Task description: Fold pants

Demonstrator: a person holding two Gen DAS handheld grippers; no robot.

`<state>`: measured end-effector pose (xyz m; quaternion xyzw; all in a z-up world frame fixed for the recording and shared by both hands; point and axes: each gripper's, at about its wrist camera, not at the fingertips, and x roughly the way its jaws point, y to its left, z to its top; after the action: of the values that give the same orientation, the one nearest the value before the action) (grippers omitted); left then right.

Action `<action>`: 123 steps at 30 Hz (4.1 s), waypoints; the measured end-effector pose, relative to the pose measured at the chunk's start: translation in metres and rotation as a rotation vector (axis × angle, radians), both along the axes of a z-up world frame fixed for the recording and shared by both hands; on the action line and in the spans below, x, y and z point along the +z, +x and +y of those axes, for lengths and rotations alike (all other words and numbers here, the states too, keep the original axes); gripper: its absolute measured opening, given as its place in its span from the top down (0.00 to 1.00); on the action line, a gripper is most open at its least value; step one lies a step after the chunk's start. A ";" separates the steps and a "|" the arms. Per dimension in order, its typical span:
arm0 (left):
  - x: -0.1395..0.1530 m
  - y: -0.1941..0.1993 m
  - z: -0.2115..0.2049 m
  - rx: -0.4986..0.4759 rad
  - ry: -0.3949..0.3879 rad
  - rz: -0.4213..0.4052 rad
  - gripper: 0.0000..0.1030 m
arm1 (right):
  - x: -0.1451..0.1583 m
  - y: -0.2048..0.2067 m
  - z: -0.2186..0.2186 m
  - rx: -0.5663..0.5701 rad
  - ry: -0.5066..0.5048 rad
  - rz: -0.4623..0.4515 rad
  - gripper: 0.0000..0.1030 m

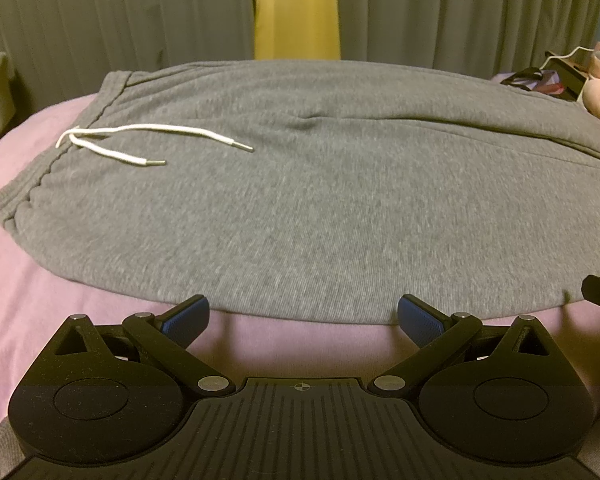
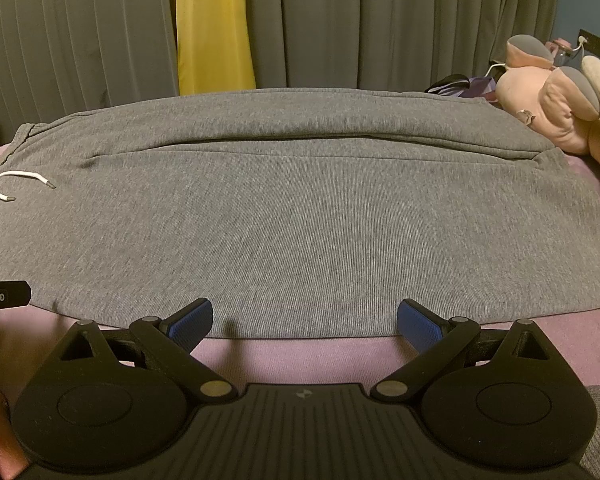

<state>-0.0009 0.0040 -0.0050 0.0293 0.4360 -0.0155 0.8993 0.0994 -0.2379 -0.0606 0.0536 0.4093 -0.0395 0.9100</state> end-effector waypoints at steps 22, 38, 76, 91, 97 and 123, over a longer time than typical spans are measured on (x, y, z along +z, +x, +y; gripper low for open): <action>0.000 0.003 0.001 0.000 -0.013 0.011 0.00 | -0.001 -0.002 0.000 0.000 -0.001 0.000 0.04; 0.002 0.007 0.002 -0.009 -0.029 0.020 0.00 | -0.002 0.001 -0.002 -0.003 0.028 0.013 0.04; -0.019 0.121 0.033 0.379 -0.019 -0.152 0.00 | -0.026 0.071 -0.047 -0.157 0.161 0.242 0.04; -0.053 0.132 0.062 0.689 0.008 -0.263 0.00 | 0.009 0.281 -0.147 -0.429 0.386 0.019 0.82; -0.057 0.130 0.045 0.688 0.127 -0.311 0.00 | -0.014 0.349 -0.171 -0.556 0.476 0.053 0.69; -0.061 0.128 0.047 0.693 0.089 -0.335 0.00 | 0.024 0.269 -0.174 -0.525 0.386 -0.148 0.98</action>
<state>0.1270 0.0507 -0.0659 -0.0787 0.2675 0.3133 0.9078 0.3685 -0.4115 -0.0361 0.3311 0.3145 -0.1902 0.8691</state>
